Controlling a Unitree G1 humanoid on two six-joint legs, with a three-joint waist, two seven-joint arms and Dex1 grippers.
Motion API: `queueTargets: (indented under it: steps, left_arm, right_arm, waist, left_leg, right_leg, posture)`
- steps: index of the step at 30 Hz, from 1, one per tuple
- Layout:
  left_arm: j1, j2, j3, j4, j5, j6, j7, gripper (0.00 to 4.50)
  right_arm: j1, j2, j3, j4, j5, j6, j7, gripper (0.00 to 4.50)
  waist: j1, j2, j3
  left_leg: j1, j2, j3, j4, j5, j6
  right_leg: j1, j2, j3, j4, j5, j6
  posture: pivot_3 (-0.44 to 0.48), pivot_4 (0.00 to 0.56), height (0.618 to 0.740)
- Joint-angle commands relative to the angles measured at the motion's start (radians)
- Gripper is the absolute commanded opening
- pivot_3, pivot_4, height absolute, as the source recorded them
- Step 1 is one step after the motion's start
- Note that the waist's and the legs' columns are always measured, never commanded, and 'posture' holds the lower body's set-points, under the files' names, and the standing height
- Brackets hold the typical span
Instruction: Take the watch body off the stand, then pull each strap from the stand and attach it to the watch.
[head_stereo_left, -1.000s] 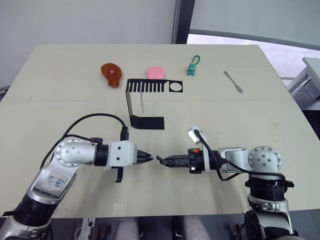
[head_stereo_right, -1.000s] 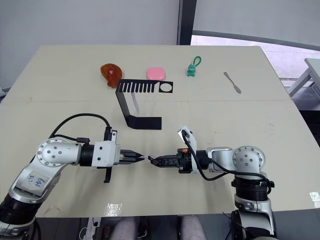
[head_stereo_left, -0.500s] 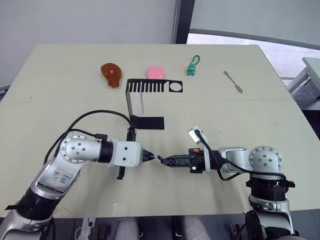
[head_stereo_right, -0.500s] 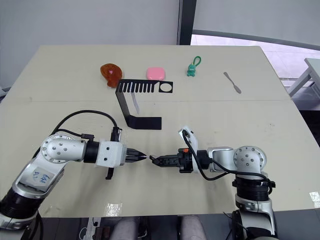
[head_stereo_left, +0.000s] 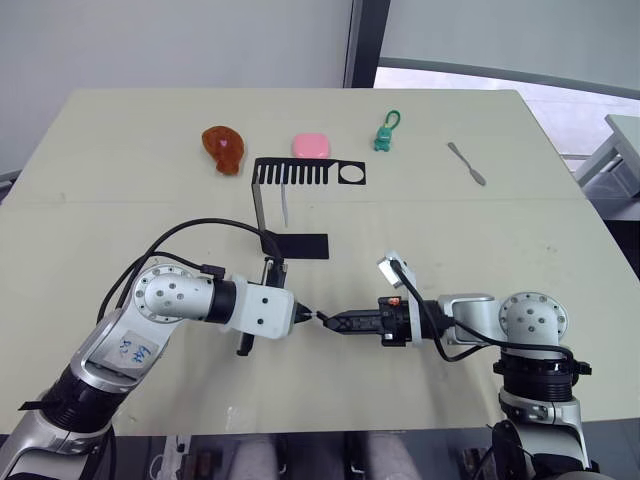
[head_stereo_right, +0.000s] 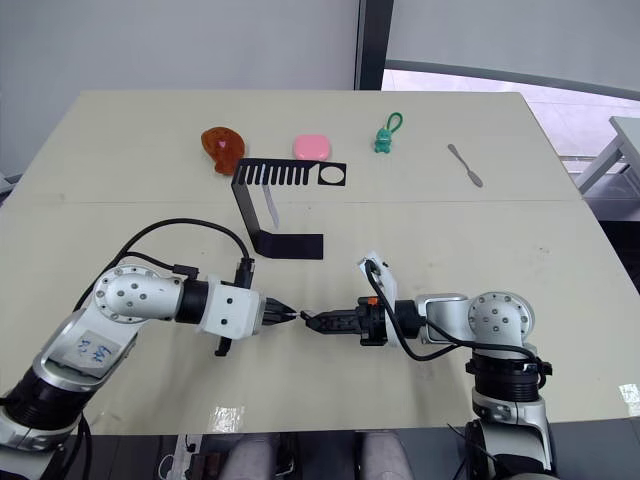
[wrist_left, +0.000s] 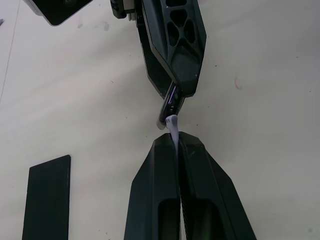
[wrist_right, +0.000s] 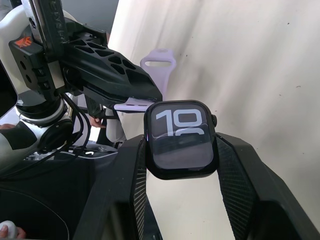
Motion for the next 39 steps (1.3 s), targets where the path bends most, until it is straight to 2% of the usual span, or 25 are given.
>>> queueTargets:
  steps: [1, 39]
  left_arm:
    - [-0.029, -0.026, -0.035, -0.057, 0.006, 0.000, 0.001, 0.00]
    - [-0.074, -0.103, -0.076, 0.000, 0.100, 0.051, 0.012, 0.00]
  right_arm:
    - [-0.014, 0.017, 0.009, -0.029, 0.040, 0.004, 0.011, 1.52]
    - [-0.009, 0.004, 0.024, -0.038, 0.062, 0.004, 0.014, 1.52]
  waist:
    - [0.000, 0.000, 0.000]
    - [0.001, 0.000, 0.000]
  left_leg:
    - [0.000, 0.000, 0.000, 0.000, 0.000, 0.000]
    - [0.000, 0.000, 0.000, 0.001, 0.000, 0.000]
  right_leg:
    - [0.000, 0.000, 0.000, 0.000, 0.000, 0.000]
    - [0.000, 0.000, 0.000, 0.001, 0.000, 0.000]
  posture:
    - [0.000, 0.150, 0.740]
    - [0.000, 0.150, 0.740]
